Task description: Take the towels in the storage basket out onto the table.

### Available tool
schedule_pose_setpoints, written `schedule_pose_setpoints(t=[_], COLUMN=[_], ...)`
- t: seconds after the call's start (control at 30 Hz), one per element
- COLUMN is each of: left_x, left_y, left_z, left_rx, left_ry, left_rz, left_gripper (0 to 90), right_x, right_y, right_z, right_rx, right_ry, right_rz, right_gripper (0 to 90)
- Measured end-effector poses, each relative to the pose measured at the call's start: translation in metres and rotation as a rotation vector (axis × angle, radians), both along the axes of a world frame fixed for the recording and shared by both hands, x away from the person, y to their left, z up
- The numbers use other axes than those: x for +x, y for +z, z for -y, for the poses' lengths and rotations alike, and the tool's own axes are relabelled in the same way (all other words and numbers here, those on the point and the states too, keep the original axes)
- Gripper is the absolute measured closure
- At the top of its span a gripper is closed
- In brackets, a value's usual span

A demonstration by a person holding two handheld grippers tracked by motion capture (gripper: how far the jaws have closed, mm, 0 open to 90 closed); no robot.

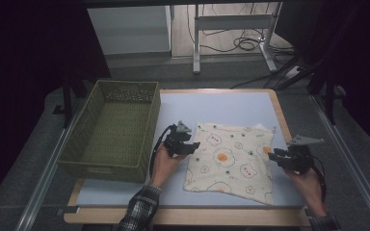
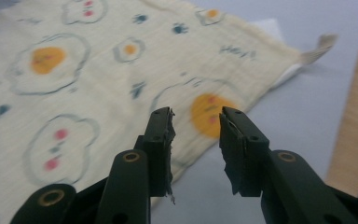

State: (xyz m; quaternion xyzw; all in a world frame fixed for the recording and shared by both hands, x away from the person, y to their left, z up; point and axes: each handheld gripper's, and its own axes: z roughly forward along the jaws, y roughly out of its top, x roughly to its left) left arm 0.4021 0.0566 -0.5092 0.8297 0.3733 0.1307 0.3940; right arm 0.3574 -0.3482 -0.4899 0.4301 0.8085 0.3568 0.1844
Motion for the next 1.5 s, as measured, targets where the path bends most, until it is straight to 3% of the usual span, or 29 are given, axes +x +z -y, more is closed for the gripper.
schedule_pose_setpoints(t=[0.17,0.27,0.63,0.87,1.0,1.1,1.23,1.3,1.33,1.43,1.5], left_x=[0.027,0.036,0.076,0.088,0.093,0.097,0.095,0.095,0.094,0.093,0.093], left_y=[-0.003,-0.003,-0.014,-0.021,-0.026,-0.027,-0.028,-0.027,-0.026,-0.022,-0.017], left_z=[0.006,0.007,0.018,0.024,0.025,0.024,0.027,0.028,0.030,0.032,0.029], left_rx=[0.038,0.049,0.067,0.061,0.072,0.043,0.019,0.003,0.015,0.061,0.056], left_ry=[0.018,0.029,0.070,0.101,0.117,0.112,0.081,0.069,0.066,0.065,0.081], left_rz=[0.005,0.008,0.004,0.001,0.007,-0.006,-0.015,-0.034,-0.029,-0.006,0.019], left_gripper=[51.9,53.5,59.9,56.4,50.5,50.2,68.9,80.4,85.1,87.6,87.7], right_x=[0.023,0.030,0.068,0.086,0.096,0.103,0.104,0.104,0.104,0.106,0.109], right_y=[-0.003,-0.005,-0.008,-0.013,-0.018,-0.023,-0.024,-0.023,-0.023,-0.017,-0.011], right_z=[0.005,0.006,0.010,0.007,0.004,0.003,0.001,-0.001,-0.001,-0.002,-0.002], right_rx=[-0.007,-0.009,-0.005,-0.004,-0.034,-0.074,-0.033,-0.029,-0.032,-0.031,-0.023], right_ry=[-0.042,-0.047,-0.080,-0.114,-0.133,-0.134,-0.118,-0.112,-0.110,-0.102,-0.101], right_rz=[-0.003,-0.005,0.002,0.005,-0.003,-0.019,-0.039,-0.050,-0.059,-0.057,-0.037], right_gripper=[63.7,64.1,77.0,71.9,66.7,66.4,82.9,87.2,87.9,88.7,88.7])
